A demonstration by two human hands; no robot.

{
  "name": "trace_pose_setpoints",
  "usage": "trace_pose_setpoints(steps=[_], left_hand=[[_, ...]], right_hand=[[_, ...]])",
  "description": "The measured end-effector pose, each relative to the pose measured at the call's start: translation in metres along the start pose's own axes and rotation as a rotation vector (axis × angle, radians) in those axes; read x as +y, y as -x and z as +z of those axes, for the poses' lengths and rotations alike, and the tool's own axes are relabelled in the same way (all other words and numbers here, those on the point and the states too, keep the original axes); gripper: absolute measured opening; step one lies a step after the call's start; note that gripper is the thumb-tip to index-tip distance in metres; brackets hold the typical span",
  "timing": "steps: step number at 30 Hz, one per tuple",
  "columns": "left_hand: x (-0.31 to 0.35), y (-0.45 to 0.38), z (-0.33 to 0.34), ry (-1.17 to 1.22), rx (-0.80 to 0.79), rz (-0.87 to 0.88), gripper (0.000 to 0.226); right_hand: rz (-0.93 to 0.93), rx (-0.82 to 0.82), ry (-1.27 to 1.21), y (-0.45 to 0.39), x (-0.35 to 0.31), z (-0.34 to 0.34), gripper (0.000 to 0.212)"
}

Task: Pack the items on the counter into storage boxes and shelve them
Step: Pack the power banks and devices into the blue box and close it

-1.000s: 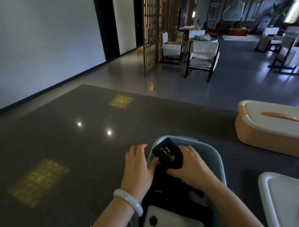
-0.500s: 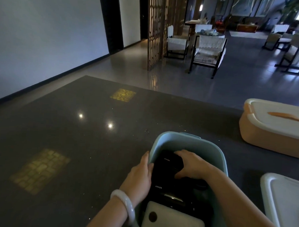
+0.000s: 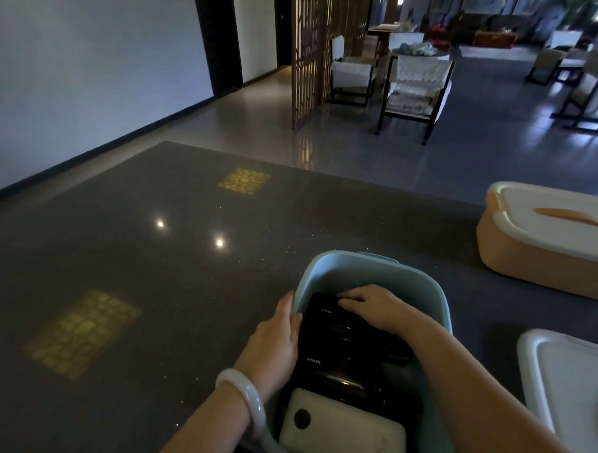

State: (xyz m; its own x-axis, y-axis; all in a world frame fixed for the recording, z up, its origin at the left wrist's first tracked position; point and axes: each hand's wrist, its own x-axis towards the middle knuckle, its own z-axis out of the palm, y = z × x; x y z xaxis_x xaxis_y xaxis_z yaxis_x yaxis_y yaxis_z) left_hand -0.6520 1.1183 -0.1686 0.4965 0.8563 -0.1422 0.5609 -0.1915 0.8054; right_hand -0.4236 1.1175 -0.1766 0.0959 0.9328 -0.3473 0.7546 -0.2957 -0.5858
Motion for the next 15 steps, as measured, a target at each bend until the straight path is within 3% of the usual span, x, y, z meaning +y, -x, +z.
trace_pose_setpoints(steps=[15], left_hand=[[-0.0037,-0.0026,0.0006,-0.026,0.003,-0.037,0.043]], right_hand=[[0.015,-0.061,-0.004,0.0050,-0.0033,0.0026,0.027]])
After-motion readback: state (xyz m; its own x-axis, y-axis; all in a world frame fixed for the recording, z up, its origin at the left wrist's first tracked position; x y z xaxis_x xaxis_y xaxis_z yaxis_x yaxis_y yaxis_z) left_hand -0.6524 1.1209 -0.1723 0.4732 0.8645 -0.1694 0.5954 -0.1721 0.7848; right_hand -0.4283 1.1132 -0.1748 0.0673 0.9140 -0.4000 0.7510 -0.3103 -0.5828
